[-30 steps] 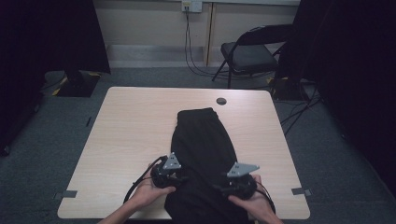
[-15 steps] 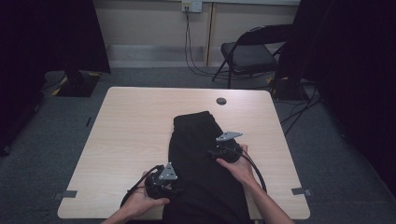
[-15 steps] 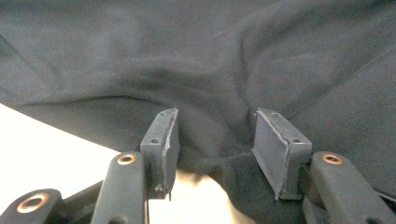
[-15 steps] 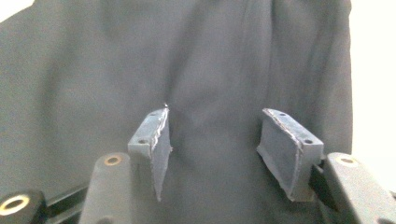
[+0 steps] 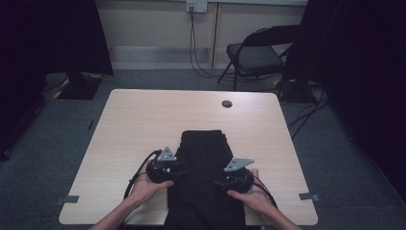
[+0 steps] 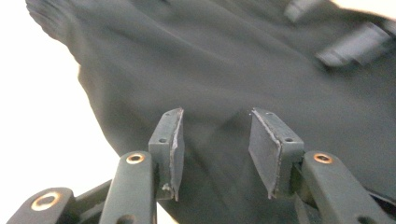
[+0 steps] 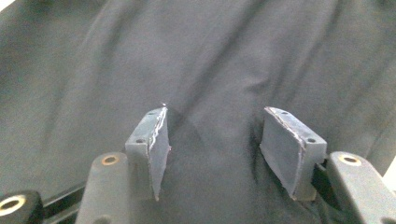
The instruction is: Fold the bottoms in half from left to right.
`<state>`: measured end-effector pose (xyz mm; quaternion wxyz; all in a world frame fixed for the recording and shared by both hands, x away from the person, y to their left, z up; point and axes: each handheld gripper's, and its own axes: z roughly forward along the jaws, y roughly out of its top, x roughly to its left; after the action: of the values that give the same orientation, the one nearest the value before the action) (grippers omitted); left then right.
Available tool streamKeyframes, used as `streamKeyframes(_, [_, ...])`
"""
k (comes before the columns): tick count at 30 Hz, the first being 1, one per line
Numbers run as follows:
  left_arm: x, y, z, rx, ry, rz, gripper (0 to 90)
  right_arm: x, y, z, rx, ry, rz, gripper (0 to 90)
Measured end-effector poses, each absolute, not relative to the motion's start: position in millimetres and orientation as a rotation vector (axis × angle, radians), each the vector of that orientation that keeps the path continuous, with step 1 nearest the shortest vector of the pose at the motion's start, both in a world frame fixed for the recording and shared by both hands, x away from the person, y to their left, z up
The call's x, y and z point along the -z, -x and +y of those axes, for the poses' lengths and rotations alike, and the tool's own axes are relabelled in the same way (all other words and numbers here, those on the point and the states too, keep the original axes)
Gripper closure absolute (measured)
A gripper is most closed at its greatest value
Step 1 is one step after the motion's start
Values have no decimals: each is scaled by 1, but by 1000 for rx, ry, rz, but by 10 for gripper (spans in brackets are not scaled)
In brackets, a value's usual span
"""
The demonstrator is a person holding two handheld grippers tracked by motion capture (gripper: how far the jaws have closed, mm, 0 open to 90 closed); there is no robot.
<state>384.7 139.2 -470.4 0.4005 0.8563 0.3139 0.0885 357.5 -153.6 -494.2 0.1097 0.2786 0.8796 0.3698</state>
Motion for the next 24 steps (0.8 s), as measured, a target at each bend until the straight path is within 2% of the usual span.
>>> streamKeyframes(4, [474,-398,138,-275,-2153,800,558,491,-340,-151,-1055,-788,2627,416])
streamKeyframes(5, [476,-400,137,-236,-2140,812,559,491,-339,-151,-1051,-788,2625,420])
streamKeyframes(8, [480,-402,132,-250,-2165,799,562,491,-344,-151,-1071,-827,2602,423])
streamKeyframes(13, [491,-402,128,-291,-2237,779,569,476,-386,-151,-1186,-948,2436,379])
streamKeyframes(18, [493,-397,127,-339,-2235,767,570,463,-433,-147,-1185,-1039,2306,310])
streamKeyframes(24, [492,-390,130,-323,-2249,764,581,473,-468,-147,-1116,-1170,2292,257])
